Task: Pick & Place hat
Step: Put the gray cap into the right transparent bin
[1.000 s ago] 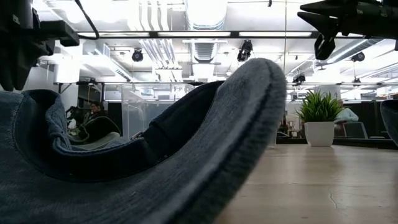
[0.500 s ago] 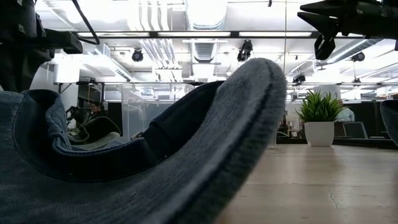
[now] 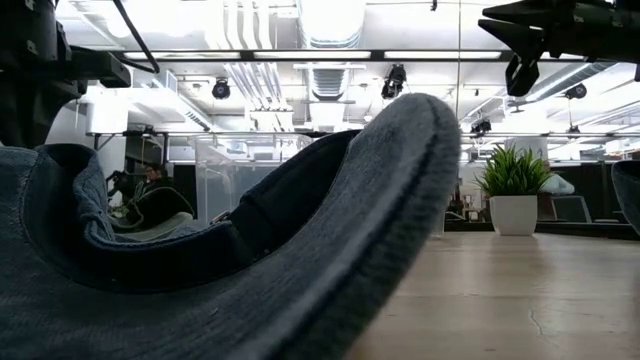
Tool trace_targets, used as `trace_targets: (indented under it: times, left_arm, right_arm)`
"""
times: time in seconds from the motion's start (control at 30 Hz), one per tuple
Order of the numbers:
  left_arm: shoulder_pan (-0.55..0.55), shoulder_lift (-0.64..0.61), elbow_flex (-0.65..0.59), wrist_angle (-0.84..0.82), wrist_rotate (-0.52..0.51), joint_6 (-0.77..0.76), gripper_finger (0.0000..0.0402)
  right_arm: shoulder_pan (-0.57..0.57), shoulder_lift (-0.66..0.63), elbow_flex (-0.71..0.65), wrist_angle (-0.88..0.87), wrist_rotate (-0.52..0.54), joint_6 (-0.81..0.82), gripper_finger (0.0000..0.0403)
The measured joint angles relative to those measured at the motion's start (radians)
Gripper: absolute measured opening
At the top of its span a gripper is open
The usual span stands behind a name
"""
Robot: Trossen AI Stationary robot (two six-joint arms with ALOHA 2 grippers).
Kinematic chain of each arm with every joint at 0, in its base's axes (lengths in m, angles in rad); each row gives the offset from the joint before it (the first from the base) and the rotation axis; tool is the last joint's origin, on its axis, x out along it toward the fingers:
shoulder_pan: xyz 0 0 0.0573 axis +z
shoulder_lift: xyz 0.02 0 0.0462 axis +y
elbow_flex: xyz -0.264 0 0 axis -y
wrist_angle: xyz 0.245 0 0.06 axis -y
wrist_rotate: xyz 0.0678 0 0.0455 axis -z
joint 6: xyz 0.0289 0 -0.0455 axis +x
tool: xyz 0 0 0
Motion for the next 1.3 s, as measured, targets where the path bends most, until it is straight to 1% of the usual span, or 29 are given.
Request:
trace_targets:
  times: [0.13, 0.23, 0.5, 0.6, 0.77, 0.9, 1.1, 1.3]
  left_arm:
    - [0.000, 0.000, -0.001, -0.006, 0.000, 0.000, 0.0049]
    - [0.000, 0.000, -0.009, -0.005, 0.001, -0.001, 0.0058]
    - [0.000, 0.000, -0.035, 0.009, 0.017, -0.021, 0.0118]
    - [0.000, 0.000, -0.031, 0.035, -0.009, -0.021, 0.0132]
    - [0.001, 0.000, -0.037, 0.035, -0.031, -0.024, 0.0135]
    - [0.001, 0.000, -0.068, 0.042, -0.012, -0.106, 0.0135]
    - [0.000, 0.000, -0.123, 0.115, -0.013, -0.166, 0.0135]
    - [0.000, 0.000, -0.155, 0.165, -0.033, -0.172, 0.0135]
  right_arm:
    - [0.000, 0.000, 0.000, 0.000, 0.000, 0.005, 0.0052]
    - [0.000, -0.001, 0.000, 0.000, 0.000, 0.007, 0.0052]
    - [0.000, -0.001, 0.000, 0.000, 0.000, 0.008, 0.0052]
    - [0.000, 0.000, 0.000, 0.000, 0.000, 0.008, 0.0052]
    - [0.000, -0.001, 0.000, 0.001, 0.000, 0.008, 0.0052]
    - [0.000, -0.001, 0.000, 0.001, 0.000, 0.008, 0.0052]
    - [0.000, 0.000, 0.000, 0.002, 0.000, 0.013, 0.0052]
    - [0.000, 0.000, 0.000, 0.002, 0.001, 0.015, 0.0052]
